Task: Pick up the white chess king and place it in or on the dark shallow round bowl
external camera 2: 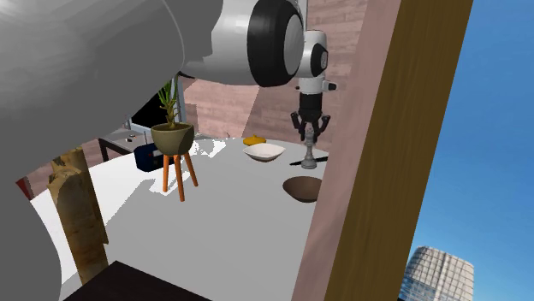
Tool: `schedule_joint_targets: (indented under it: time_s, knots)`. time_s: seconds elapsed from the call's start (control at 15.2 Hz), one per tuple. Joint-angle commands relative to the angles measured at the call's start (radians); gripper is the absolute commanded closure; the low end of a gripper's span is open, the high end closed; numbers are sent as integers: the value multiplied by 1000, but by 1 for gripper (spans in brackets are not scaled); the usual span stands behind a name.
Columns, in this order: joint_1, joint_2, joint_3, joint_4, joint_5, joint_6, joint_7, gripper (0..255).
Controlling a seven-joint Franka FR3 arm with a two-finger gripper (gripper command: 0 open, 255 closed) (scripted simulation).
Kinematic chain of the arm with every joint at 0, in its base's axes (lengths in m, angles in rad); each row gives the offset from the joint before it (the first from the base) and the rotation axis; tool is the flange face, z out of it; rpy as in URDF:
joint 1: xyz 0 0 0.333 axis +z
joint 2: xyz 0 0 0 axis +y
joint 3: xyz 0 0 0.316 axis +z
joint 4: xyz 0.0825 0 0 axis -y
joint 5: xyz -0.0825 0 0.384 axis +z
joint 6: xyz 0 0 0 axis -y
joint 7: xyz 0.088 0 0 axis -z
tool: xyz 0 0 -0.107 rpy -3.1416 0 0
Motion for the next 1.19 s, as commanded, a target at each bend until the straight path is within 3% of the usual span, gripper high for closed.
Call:
schedule_joint_targets:
  time_s: [0.0, 1.12]
  knots:
    - [0, 8, 0, -13, -1, 22, 1, 255]
    - [-1, 82, -3, -76, -4, 159, 4, 255]
